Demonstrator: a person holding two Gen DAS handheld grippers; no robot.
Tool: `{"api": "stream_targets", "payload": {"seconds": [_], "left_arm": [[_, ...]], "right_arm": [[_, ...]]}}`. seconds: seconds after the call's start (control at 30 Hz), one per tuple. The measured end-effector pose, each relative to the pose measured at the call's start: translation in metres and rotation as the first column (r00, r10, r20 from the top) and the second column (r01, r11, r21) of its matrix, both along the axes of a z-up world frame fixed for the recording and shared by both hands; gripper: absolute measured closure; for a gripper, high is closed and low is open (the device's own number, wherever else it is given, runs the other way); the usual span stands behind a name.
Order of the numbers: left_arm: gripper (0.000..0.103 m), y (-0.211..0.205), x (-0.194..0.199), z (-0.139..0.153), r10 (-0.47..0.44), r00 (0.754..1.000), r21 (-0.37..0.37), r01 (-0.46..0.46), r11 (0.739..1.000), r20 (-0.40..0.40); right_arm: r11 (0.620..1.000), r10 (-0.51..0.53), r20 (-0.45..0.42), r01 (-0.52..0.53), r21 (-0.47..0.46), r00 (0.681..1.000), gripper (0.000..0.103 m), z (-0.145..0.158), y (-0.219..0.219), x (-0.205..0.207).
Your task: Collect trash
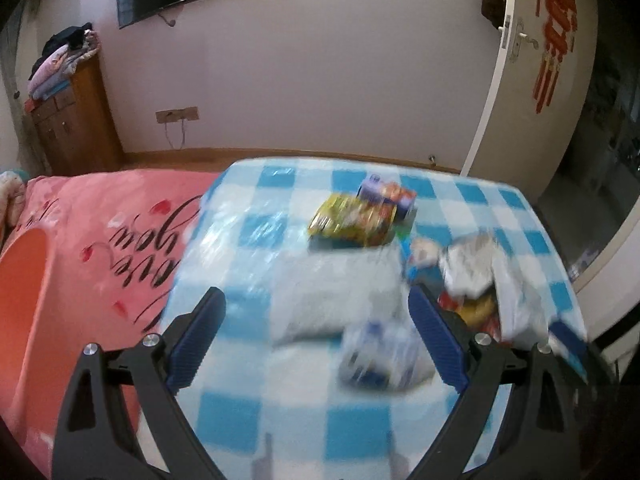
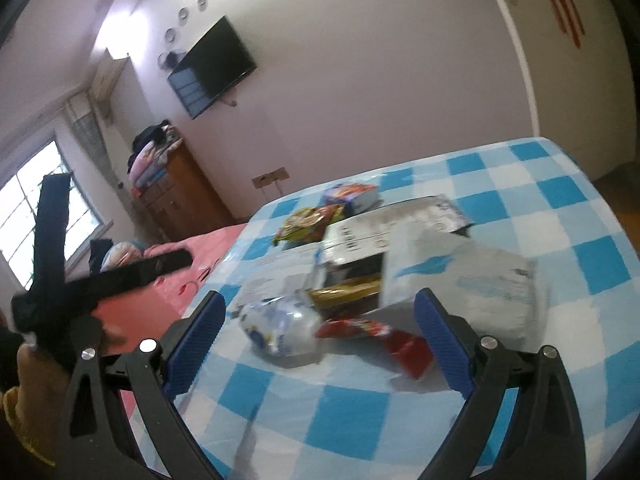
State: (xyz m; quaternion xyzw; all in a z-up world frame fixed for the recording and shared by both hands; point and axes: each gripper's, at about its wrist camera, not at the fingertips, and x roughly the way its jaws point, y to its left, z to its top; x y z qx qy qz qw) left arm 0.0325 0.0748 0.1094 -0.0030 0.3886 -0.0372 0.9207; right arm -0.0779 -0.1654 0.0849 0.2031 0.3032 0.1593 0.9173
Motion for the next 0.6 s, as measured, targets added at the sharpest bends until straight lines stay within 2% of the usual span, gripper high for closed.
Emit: {"api": "stream_targets", "payload": {"seconds": [0.13, 0.37, 0.47, 0.6], "left_arm": [[0.01, -0.028, 0.056, 0.001, -0.018, 0.999, -0.006, 0.017, 1.0, -0.026], [0.013, -0.068, 0.164, -0.024, 0.061, 0.992, 0.034, -0.058, 0.998, -0.106], [0.022, -0.076, 0.2, -0.041, 0.111, 0.978, 0.037, -0.106, 0.994, -0.175], [0.023, -0.079, 0.234, -0.061, 0.155, 0.952, 0.018, -0.156, 0.988, -0.263]], "right_arm": [[1.0, -0.023, -0.003, 0.023, -0.002, 1.0, 0.009, -0.001, -0.017, 0.003], [0.996, -0.086, -0.044, 0.088, 0.022, 0.995, 0.009, -0.01, -0.049, 0.01], [0.994, -0.109, -0.049, 0.11, 0.02, 0.993, 0.009, -0.014, -0.058, 0.011], [0.991, -0.125, -0.048, 0.127, 0.031, 0.991, 0.009, -0.017, -0.067, 0.012]]}}
